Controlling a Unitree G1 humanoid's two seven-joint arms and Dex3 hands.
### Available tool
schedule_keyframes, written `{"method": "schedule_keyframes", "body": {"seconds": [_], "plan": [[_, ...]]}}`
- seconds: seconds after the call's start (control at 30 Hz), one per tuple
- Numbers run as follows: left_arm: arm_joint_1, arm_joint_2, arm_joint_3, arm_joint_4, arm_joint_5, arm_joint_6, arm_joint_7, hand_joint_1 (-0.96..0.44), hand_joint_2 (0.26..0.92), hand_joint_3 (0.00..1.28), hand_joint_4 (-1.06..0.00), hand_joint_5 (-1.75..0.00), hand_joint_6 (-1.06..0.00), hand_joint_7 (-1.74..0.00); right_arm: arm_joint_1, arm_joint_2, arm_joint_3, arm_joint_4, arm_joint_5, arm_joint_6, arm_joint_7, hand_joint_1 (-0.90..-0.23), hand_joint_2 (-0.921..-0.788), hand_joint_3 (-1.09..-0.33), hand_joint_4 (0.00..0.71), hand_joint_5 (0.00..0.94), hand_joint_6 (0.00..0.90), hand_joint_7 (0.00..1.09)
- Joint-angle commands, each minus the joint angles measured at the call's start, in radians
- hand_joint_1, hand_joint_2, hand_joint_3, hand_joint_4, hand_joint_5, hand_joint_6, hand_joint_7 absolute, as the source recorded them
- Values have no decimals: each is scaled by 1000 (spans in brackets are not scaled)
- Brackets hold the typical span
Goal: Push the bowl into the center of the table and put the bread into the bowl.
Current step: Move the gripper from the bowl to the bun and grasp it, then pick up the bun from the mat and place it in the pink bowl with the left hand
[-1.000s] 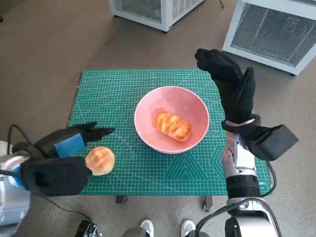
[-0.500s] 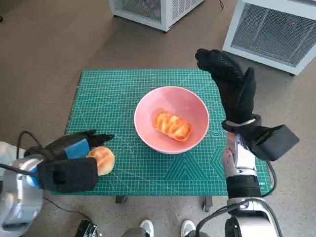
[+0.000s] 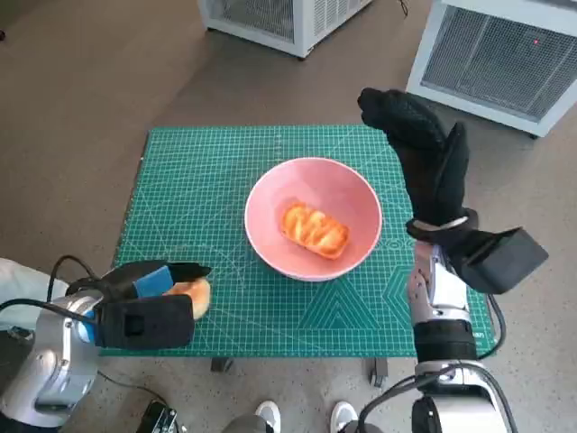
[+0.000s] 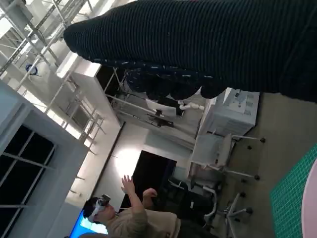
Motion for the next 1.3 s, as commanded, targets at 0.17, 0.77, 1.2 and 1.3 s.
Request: {"method": "schedule_keyframes", "body": {"seconds": [0.17,0.77,1.2,1.3], "plan": [[29,-11,13,21,-9,-72,40,14,876,78,-707,-1095,-769,-1051,13,1,-4,9,-2,10,1,-685,-921,-776,224,0,93,491],[-63,-13,203,-81,-144,-64,53,3,874,74,-779,-1054,-715,-1099,8,-2,-5,15,3,19,8,-687,-921,-777,224,0,91,494],[-251,-52,270,-138,-179,-35,111,3,895,66,-743,-1109,-679,-1119,15,-6,-3,8,2,19,12,-683,-921,-778,223,0,90,496],[-301,-68,257,-143,-170,-30,123,3,895,66,-747,-1105,-675,-1122,17,-8,-5,6,5,20,15,-682,-921,-777,223,0,90,496]]}}
